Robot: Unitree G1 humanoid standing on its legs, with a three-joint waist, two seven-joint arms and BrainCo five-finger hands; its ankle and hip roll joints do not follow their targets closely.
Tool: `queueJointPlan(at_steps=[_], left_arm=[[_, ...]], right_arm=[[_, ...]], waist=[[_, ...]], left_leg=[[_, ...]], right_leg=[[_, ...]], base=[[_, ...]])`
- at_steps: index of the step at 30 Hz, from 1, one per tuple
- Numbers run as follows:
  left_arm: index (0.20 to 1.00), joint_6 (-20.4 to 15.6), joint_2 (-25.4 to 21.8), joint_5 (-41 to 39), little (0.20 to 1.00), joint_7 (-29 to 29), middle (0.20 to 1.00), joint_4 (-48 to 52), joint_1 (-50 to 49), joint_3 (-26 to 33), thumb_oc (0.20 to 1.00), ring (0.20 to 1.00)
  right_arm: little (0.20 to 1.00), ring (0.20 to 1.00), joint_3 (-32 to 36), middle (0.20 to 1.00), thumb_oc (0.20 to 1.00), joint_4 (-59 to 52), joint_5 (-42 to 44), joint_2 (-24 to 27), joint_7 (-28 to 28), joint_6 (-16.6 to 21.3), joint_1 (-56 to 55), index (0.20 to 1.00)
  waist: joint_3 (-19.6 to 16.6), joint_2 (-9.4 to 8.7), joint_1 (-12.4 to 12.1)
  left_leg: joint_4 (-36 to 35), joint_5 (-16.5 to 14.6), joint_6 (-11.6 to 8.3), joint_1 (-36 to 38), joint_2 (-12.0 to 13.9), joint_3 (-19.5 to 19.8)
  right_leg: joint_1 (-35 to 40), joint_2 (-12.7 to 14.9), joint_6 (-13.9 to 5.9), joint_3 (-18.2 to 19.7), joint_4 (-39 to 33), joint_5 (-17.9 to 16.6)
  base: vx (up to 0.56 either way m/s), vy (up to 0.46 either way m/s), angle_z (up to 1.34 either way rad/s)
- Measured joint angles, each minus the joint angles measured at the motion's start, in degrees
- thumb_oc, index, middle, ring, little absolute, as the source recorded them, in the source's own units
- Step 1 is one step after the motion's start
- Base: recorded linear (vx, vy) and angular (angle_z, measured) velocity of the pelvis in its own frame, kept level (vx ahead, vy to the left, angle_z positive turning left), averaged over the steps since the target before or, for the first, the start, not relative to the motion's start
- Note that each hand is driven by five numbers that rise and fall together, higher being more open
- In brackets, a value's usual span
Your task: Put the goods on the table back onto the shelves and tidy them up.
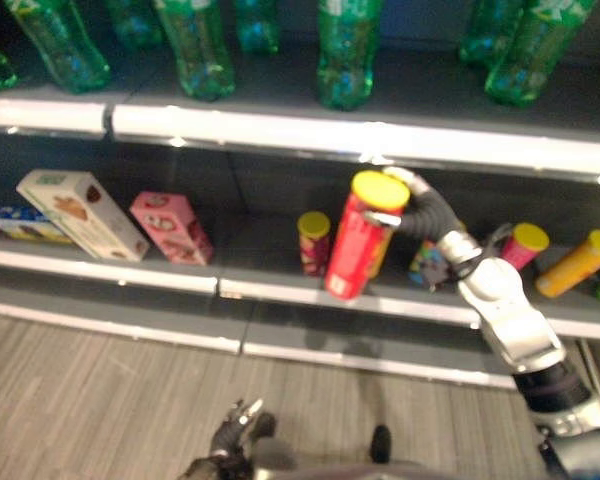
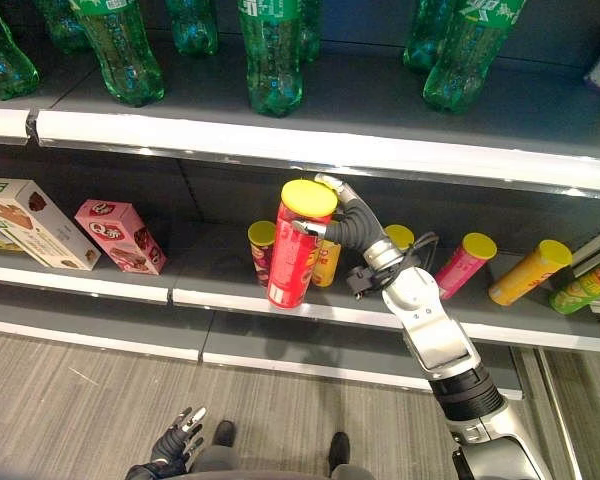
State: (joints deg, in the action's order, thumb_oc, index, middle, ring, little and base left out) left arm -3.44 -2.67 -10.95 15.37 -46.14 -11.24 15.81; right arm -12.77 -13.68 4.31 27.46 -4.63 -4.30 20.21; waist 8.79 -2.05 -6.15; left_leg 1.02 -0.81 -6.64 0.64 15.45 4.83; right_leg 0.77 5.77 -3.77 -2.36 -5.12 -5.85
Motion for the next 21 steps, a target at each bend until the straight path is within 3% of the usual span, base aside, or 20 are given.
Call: queueJointPlan(at_steps=[1,2,3,4,5,6,7,8,9,10,11,12,13,14,15,17,18,19,21], left_arm=[[1.000,0.03,-0.14,0.43,1.000,0.01,1.000,-0.05,0.43,-0.03,1.000,1.000],[1.000,0.15,-0.70,0.88,1.000,0.08,1.000,-0.22,1.81,-0.15,1.000,1.000],[1.000,0.34,-1.73,0.88,1.000,0.08,1.000,-0.59,2.75,-0.53,1.000,1.000],[1.000,0.46,-2.63,0.87,1.000,0.10,1.000,-1.23,3.99,-1.14,1.000,1.000],[1.000,0.41,-3.09,0.85,1.000,0.04,1.000,-0.94,4.58,-1.88,1.000,1.000],[1.000,0.35,-4.40,0.86,1.000,-0.07,1.000,-1.07,4.93,-3.52,1.000,1.000],[1.000,0.50,-4.66,0.81,1.000,0.02,1.000,-0.59,4.39,-4.17,1.000,1.000],[1.000,0.35,-4.24,0.57,1.000,0.27,1.000,0.33,2.66,-3.08,1.000,1.000],[1.000,0.37,-4.22,0.34,1.000,0.52,1.000,0.21,2.11,-0.68,1.000,1.000],[1.000,0.56,-4.13,-0.03,1.000,0.46,1.000,0.21,1.76,1.71,1.000,1.000],[1.000,0.51,-4.43,-0.42,1.000,0.35,1.000,0.24,1.68,3.34,1.000,1.000],[1.000,0.47,-5.13,-0.42,1.000,0.32,1.000,0.46,1.87,4.01,1.000,1.000],[1.000,0.46,-5.50,-0.43,1.000,0.27,1.000,0.64,1.69,4.18,1.000,1.000],[1.000,0.22,-5.11,-0.41,1.000,0.26,1.000,0.79,1.58,4.29,1.000,1.000],[1.000,-0.28,-4.64,-0.41,1.000,0.27,1.000,0.77,1.06,4.28,1.000,1.000],[1.000,-0.52,-3.06,-0.41,1.000,0.34,1.000,0.94,-0.74,4.41,1.000,1.000],[1.000,-0.28,-2.47,-0.37,1.000,0.33,1.000,1.06,-1.62,3.86,1.000,1.000],[1.000,-0.19,0.96,-0.59,1.000,0.50,1.000,3.11,-2.71,2.09,1.000,1.000],[1.000,-0.45,0.97,-1.34,1.000,0.47,1.000,3.36,-2.73,2.07,1.000,1.000]], right_arm=[[0.200,0.200,0.36,0.200,0.200,-0.29,0.37,-0.04,0.09,-0.02,-0.14,0.200],[0.200,0.200,0.84,0.200,0.200,-1.25,0.44,-0.38,0.08,-0.03,-0.22,0.200],[0.200,0.200,1.50,0.200,0.200,-1.38,0.45,-1.47,0.06,-0.10,-0.61,0.200],[0.200,0.200,2.46,0.200,0.200,-1.71,0.45,-2.34,0.07,-0.11,-1.44,0.200],[0.200,0.200,3.37,0.200,0.200,-2.03,0.45,-3.33,0.23,0.04,-2.84,0.200],[0.200,0.200,3.74,0.200,0.200,-1.76,0.56,-4.38,0.17,0.02,-3.14,0.200],[0.200,0.200,3.93,0.200,0.200,-0.02,0.71,-6.65,0.25,-0.03,-3.08,0.200],[0.200,0.200,3.44,0.200,0.200,0.65,0.75,-8.16,0.31,-0.05,-3.09,0.200],[0.200,0.200,2.27,0.200,0.200,1.00,0.88,-8.16,0.31,0.00,-3.14,0.200],[0.200,0.200,1.23,0.200,0.200,1.42,0.86,-7.47,0.02,0.03,-3.16,0.200],[0.200,0.200,0.92,0.200,0.200,2.15,0.82,-6.83,-0.04,0.02,-3.29,0.200],[0.200,0.200,1.03,0.200,0.200,2.43,0.67,-6.20,0.01,-0.01,-3.30,0.200],[0.200,0.200,1.06,0.200,0.200,2.41,0.63,-5.84,-0.04,-0.03,-3.24,0.200],[0.200,0.200,1.68,0.200,0.200,2.47,0.64,-5.40,-0.07,0.29,-2.83,0.200],[0.200,0.200,1.94,0.200,0.200,2.48,0.64,-5.37,-0.10,0.29,-2.86,0.200],[0.200,0.200,1.70,0.200,0.200,2.08,0.59,-4.83,-0.06,0.31,-2.70,0.200],[0.200,0.200,1.98,0.200,0.200,1.89,0.30,-4.19,-0.06,0.34,-2.78,0.200],[0.200,0.200,2.11,0.200,0.200,1.96,-0.22,0.16,0.14,0.32,-3.08,0.200],[0.200,0.200,2.38,0.200,0.200,1.92,-0.92,1.79,0.09,0.29,-3.54,0.200]], waist=[[0.04,-0.15,0.23],[-0.21,-0.72,1.09],[-0.26,-2.33,1.25],[-0.80,-3.39,1.44],[-1.46,-3.82,1.80],[-1.56,-3.82,1.59],[-1.59,-2.16,1.11],[-1.71,-1.58,0.69],[-1.46,-1.10,0.05],[-1.44,-1.01,-0.52],[-1.46,-0.96,-0.80],[-1.56,-1.24,-0.83],[-1.88,-1.94,-0.96],[-2.32,-2.62,-2.06],[-2.35,-2.56,-2.89],[-2.48,-3.69,-4.26],[-2.34,-4.25,-3.79],[-2.03,-2.74,-3.48],[-1.17,-2.20,-3.03]], left_leg=[[0.60,-0.64,-0.91,0.02,0.44,0.66],[-0.36,-1.32,-4.39,-0.81,-0.76,1.01],[0.50,-1.31,-3.84,-1.84,-3.05,0.88],[2.07,-1.68,-2.60,-3.82,-5.61,1.33],[3.57,-2.00,-1.39,-4.69,-7.82,1.70],[7.17,-3.52,0.59,-6.85,-9.75,1.28],[10.53,-5.02,2.89,-8.00,-10.48,0.29],[11.35,-5.68,4.35,-8.49,-10.19,-2.34],[11.00,-5.70,5.17,-8.44,-10.07,-4.57],[10.13,-4.97,5.95,-7.96,-9.77,-5.58],[8.79,-3.55,6.09,-7.57,-9.63,-5.58],[7.64,-2.43,6.10,-7.15,-9.85,-4.94],[6.10,-1.40,6.60,-7.06,-10.89,-4.99],[2.85,1.28,7.56,-6.72,-12.49,-5.25],[1.37,2.26,7.93,-6.71,-13.11,-5.82],[-0.82,4.10,8.16,-7.17,-15.72,-5.85],[-1.33,5.07,8.33,-8.03,-17.94,-4.80],[-3.50,6.24,7.49,-8.69,-19.71,-3.72],[-5.14,5.06,7.61,-8.56,-18.86,-6.57]], right_leg=[[-0.08,0.47,-0.31,0.13,0.01,-0.20],[-1.14,2.44,-0.88,0.39,0.02,-0.43],[-1.80,4.69,-0.30,0.52,0.02,-0.49],[-2.48,6.72,3.27,0.42,0.02,0.18],[-2.85,7.92,8.85,0.48,0.45,1.88],[-5.17,8.96,14.18,2.11,3.73,-1.52],[-7.68,8.72,16.69,4.14,5.10,-9.70],[-8.19,9.18,11.13,4.63,2.31,-17.16],[-8.34,9.04,9.67,3.72,1.67,-16.83],[-8.26,7.51,6.40,2.38,4.50,-11.67],[-7.73,5.17,1.58,2.55,9.86,-4.95],[-7.20,3.47,-0.99,3.62,14.94,0.78],[-5.54,2.53,-0.49,3.38,15.41,2.91],[-0.81,0.26,-2.61,2.53,14.91,7.46],[1.36,-1.32,-3.07,1.54,13.95,9.40],[4.86,-3.88,-2.51,1.94,5.38,11.04],[6.76,-4.87,1.11,1.85,1.69,10.62],[7.42,-4.10,2.29,-0.57,0.08,11.26],[8.04,-3.85,2.28,-4.21,0.09,11.10]], base=[[-0.14,0.607,0.05],[-0.10,0.485,0.04],[-0.08,0.548,0.17],[-0.08,0.375,0.29],[-0.15,0.513,0.28],[-0.23,0.494,-0.11],[-0.23,0.398,-0.61],[-0.20,0.338,-0.90],[-0.12,0.215,-0.83],[-0.09,0.149,-0.55],[-0.10,0.126,-0.21],[-0.09,0.091,0.05],[-0.15,0.155,0.18],[-0.11,0.117,0.06],[-0.06,0.101,-0.07],[0.06,0.058,-0.05],[0.09,0.068,0.64],[0.06,0.064,0.89],[0.00,0.038,0.94]])
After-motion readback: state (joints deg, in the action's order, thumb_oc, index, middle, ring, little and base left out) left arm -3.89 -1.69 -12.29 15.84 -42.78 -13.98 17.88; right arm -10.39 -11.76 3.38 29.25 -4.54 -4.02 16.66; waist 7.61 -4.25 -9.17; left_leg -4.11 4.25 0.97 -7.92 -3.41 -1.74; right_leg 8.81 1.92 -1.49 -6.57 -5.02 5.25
